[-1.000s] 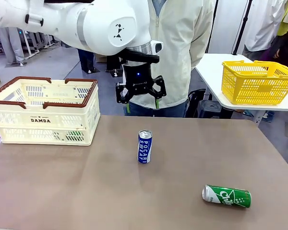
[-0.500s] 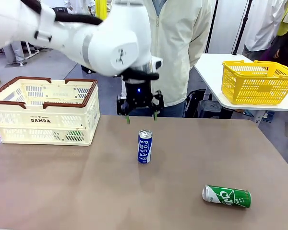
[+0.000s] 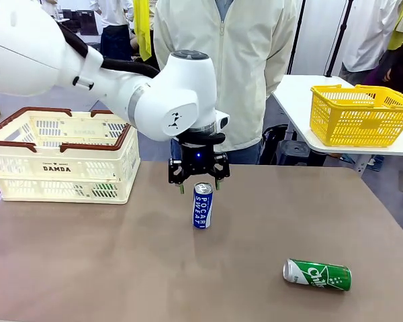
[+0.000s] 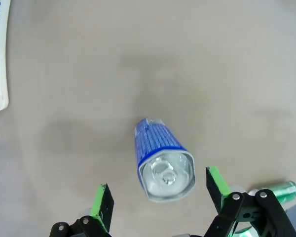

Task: Place the drinks into the Shopping basket.
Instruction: Pick up one drink and place it into the Shopping basket.

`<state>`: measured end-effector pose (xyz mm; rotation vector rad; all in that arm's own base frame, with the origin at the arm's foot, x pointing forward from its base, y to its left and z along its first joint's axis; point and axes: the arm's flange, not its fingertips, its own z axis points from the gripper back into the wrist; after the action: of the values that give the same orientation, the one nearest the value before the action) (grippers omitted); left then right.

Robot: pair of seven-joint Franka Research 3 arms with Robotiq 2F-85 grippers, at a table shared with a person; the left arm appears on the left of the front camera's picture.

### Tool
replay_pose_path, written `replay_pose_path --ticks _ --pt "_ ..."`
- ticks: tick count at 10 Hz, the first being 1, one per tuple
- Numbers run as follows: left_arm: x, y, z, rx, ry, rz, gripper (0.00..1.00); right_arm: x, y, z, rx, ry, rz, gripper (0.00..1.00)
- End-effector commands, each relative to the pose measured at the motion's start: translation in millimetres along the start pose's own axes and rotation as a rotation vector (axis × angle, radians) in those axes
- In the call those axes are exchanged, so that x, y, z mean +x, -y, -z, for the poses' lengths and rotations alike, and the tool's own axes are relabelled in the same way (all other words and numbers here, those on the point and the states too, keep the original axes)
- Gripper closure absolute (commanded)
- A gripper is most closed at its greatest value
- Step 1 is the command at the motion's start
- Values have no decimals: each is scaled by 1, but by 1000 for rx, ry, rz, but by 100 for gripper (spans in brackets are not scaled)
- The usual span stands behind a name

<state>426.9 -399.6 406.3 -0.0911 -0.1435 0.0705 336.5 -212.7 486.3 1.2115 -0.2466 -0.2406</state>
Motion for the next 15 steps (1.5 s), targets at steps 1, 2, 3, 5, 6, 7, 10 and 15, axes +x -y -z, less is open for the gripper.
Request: replay_pose_path --ticks 1,2,3,5,6,7,10,15 --pt "9 11 16 33 25 -18 0 0 -3 0 5 8 14 0" --pt "15 15 26 47 14 -17 0 0 -3 0 5 8 14 0" --pt "19 18 32 53 4 -12 0 0 -3 0 5 8 14 0" --pt "18 21 37 40 -12 -6 0 0 -3 0 5 8 14 0" --pt "17 22 37 49 -3 -17 0 0 -3 0 5 8 14 0" --pt "18 22 38 50 -29 -13 60 0 -3 0 5 8 14 0" --pt "15 20 36 77 -54 -6 100 0 -3 0 5 8 14 0" --pt "16 12 26 78 -64 -23 100 0 -3 0 5 8 14 0"
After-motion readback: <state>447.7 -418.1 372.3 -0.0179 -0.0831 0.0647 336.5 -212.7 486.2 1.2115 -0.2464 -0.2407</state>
